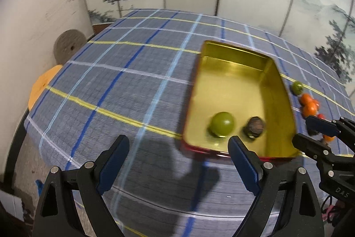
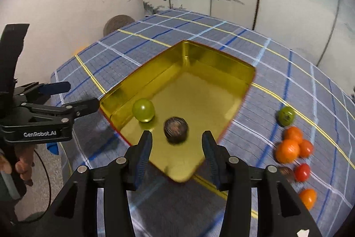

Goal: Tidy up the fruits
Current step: 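Grasp the orange tangerine with the right gripper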

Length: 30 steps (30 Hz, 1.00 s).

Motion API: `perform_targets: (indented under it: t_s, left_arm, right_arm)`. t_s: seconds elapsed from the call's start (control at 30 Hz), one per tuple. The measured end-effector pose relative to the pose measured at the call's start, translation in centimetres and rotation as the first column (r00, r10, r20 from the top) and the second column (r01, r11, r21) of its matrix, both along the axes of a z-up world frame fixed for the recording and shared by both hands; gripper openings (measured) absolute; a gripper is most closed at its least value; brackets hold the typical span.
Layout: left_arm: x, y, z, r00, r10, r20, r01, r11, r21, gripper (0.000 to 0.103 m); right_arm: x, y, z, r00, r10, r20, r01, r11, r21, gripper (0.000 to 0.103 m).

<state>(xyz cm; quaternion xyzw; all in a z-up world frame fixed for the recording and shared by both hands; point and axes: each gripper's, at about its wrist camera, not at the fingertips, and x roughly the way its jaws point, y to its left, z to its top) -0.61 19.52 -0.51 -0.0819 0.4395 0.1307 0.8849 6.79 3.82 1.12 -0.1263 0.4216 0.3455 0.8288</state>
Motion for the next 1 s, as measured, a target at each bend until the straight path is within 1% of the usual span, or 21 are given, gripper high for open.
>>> perform_targets:
  t_s: [0.2, 0.3, 0.5, 0.6, 0.8, 1.0]
  left_arm:
    - [0.4, -3.5, 0.6, 0.996, -0.084, 0.009, 0.084, 0.996, -0.004, 0.090]
    - [0.6, -5.3, 0.5, 0.992, -0.129, 0.003, 0.129, 0.992, -0.006, 0.090]
    - [0.9, -8.8, 0.1, 0.979, -0.203, -0.012, 0.203, 0.979, -0.018, 0.090]
    - [1.1, -10.3, -0.1, 0.972, -0.236, -0.020, 0.236, 0.972, -0.020, 0.090]
    - [1.4, -13.3, -0.3, 0.955, -0.295, -0.027, 0.294, 0.955, -0.024, 0.090]
    - [2.4, -15.8, -0.9, 0.941, -0.333, -0.054, 0.332, 0.943, -0.036, 0.090]
  right_arm:
    - [-1.0, -5.1, 0.6, 0.996, -0.088, 0.027, 0.088, 0.996, -0.010, 0.044]
    - [-1.0, -8.3, 0.3, 0.989, -0.148, 0.019, 0.149, 0.989, -0.018, 0.044]
    - [-0.1, -14.2, -1.1, 0.960, -0.279, -0.002, 0.278, 0.959, -0.045, 0.044]
    - [0.5, -16.5, -1.8, 0.945, -0.327, -0.022, 0.326, 0.944, -0.045, 0.044]
    - [1.6, -19.1, -3.1, 0.931, -0.365, -0.018, 0.363, 0.929, -0.073, 0.044]
    - [3.4, -20.3, -5.2, 0.942, -0.336, -0.019, 0.332, 0.938, -0.104, 0.044]
